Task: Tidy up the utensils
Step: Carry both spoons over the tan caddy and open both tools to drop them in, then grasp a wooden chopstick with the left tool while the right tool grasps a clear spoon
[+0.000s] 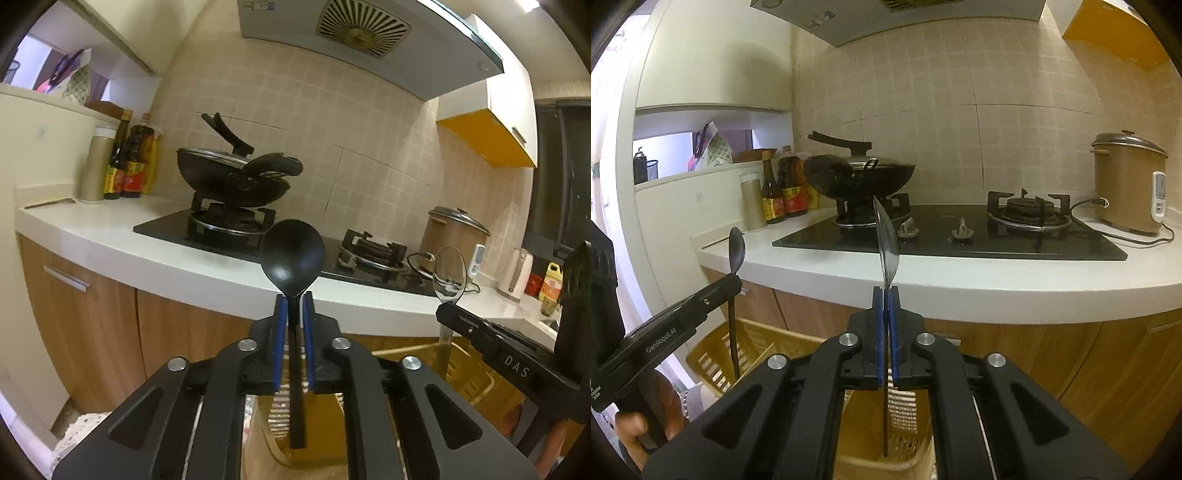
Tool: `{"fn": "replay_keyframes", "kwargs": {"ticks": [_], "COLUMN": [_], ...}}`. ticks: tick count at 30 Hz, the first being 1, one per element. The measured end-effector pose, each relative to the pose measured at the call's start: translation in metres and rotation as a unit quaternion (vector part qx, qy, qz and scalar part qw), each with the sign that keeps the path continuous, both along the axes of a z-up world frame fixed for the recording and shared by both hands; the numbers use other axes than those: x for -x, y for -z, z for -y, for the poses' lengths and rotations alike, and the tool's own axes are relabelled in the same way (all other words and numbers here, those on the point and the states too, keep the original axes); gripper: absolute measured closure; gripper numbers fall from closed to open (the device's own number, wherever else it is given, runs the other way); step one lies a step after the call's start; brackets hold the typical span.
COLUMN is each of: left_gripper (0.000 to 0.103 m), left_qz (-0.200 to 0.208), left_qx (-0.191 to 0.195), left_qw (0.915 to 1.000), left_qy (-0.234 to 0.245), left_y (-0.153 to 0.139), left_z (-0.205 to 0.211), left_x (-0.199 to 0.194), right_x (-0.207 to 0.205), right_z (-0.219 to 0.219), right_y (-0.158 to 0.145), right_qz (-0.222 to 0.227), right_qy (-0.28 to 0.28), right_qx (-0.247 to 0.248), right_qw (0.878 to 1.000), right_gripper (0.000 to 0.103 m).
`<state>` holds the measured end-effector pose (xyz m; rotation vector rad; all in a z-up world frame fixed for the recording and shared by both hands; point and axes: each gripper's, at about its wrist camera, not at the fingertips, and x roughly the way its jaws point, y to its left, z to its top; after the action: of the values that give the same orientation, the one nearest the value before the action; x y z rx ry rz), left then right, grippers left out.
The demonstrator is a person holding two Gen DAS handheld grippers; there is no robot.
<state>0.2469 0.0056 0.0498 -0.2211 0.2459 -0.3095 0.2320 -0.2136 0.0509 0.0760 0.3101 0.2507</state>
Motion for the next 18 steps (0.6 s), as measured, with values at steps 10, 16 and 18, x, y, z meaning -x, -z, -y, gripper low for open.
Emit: {"fn": "replay_keyframes", "kwargs": {"ticks": [10, 16, 18], "left_gripper": [0.067, 0.067, 0.067], "left_qz": [-0.016, -0.02, -0.02], "left_qx": [0.0, -0.005, -0.006], "left_qw": [0.9999, 0.9998, 0.9997], "left_qy": [0.004, 0.009, 0.011], "left_y": [-0.005, -0.013, -0.016], "left_z": [-0.012, -0.02, -0.023], "left_x": [0.024, 0.048, 0.057], "right_x": [0.026, 0.047, 0.056], "right_z": [0.012, 0.02, 0.022], "right_y": [-0.003, -0.012, -0.016], "right_qz": [-0.019, -0.027, -0.031], "right_qy": [0.011, 0.012, 0.012], "right_qx": [-0.013, -0.029, -0.029], "right_qw": [1.0, 0.999, 0.999], "right_gripper": [0.078, 0.078, 0.078]}}
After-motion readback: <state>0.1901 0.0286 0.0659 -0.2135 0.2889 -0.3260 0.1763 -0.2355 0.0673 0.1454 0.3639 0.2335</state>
